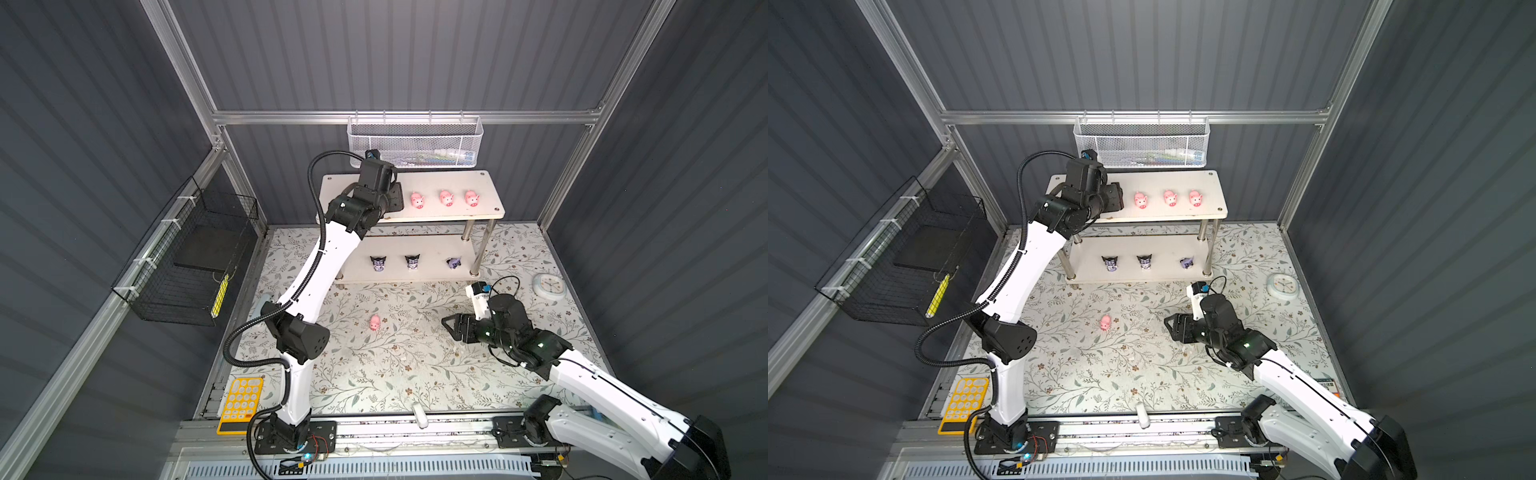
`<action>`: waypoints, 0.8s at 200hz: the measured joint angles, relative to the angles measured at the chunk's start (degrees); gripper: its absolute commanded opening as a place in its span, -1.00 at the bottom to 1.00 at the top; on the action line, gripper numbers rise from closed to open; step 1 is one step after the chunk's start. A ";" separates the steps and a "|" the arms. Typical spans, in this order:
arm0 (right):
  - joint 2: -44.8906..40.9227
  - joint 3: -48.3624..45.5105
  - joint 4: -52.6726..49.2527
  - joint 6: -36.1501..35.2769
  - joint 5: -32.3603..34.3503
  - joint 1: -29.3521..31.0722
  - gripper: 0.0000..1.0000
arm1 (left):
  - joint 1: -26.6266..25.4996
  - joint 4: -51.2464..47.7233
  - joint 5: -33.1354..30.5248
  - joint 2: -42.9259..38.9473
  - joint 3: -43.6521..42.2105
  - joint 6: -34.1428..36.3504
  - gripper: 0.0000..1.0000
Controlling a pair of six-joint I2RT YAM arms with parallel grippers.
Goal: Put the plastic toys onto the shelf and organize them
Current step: 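Lower the pink pig onto the shelf top beside the others and open the left gripper, then swing the left gripper back down toward the last pink pig on the table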
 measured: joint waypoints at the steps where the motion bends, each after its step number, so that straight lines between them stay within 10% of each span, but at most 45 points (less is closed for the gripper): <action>1: 0.00 0.00 0.00 -0.02 -0.02 0.00 0.40 | 0.02 0.02 0.04 0.00 0.00 0.04 0.41; 69: 0.66 0.00 0.15 -0.24 -0.22 0.00 0.40 | 0.35 3.43 0.57 -9.16 -5.68 1.88 0.44; 160: 3.43 0.00 1.31 -0.22 -0.35 -0.07 0.39 | 0.35 10.36 1.99 -47.12 -45.35 1.57 0.42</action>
